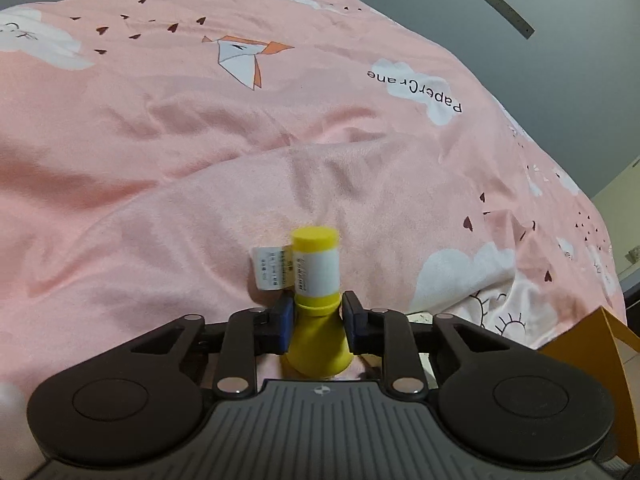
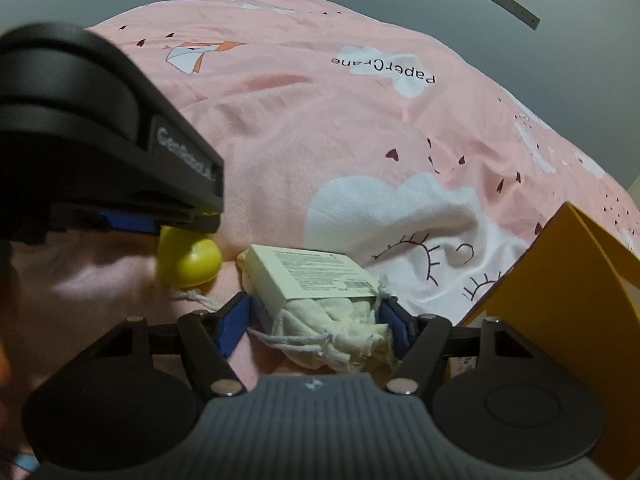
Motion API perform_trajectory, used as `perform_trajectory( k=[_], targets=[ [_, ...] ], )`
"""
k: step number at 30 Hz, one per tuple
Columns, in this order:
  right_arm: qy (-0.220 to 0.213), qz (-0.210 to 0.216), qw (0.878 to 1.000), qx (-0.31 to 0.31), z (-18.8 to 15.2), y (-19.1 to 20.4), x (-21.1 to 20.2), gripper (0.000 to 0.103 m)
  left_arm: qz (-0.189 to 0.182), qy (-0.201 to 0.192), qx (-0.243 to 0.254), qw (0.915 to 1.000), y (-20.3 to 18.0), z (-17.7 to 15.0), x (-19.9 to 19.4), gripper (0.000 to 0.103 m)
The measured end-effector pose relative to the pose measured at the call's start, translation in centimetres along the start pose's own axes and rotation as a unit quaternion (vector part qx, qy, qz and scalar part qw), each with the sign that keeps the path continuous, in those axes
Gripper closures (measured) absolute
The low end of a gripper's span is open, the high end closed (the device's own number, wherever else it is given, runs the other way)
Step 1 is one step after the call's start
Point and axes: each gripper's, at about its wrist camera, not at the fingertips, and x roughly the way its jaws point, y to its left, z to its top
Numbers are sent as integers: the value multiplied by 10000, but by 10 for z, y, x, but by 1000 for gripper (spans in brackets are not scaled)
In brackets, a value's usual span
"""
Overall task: Organize rigid objects
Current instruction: 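Grasp the yellow-capped bottle upright with the left gripper while the right lifts the pouch, then carry the yellow bottle into the box with the left gripper while the right carries the pouch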
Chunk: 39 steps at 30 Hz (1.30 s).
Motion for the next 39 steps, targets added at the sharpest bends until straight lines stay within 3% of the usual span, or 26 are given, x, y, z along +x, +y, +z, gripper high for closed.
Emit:
perform_trajectory(
  k=[6,9,22,34,39],
  targets=[
    [-132,59,9999,85,-1,-4,-14,41,32,-48,-49,10000,7,-2,-20,76],
    [-300,65,9995,115,-1,-4,-26,59,61,-40,-52,10000,8,-5,-29,76],
    [-589,394,9975,29,-2,-9,-75,81,-66,-46,75,9999,3,-18,-67,76],
    [-918,1069,9890,447,-2,-33,-143,85,-479,-295,381,9977,-20,-29,-120,76],
    [-1198,1083,9848,634,0,-55,-176,85,-675,-555,636,9941,-42,-26,-145,76]
  ],
)
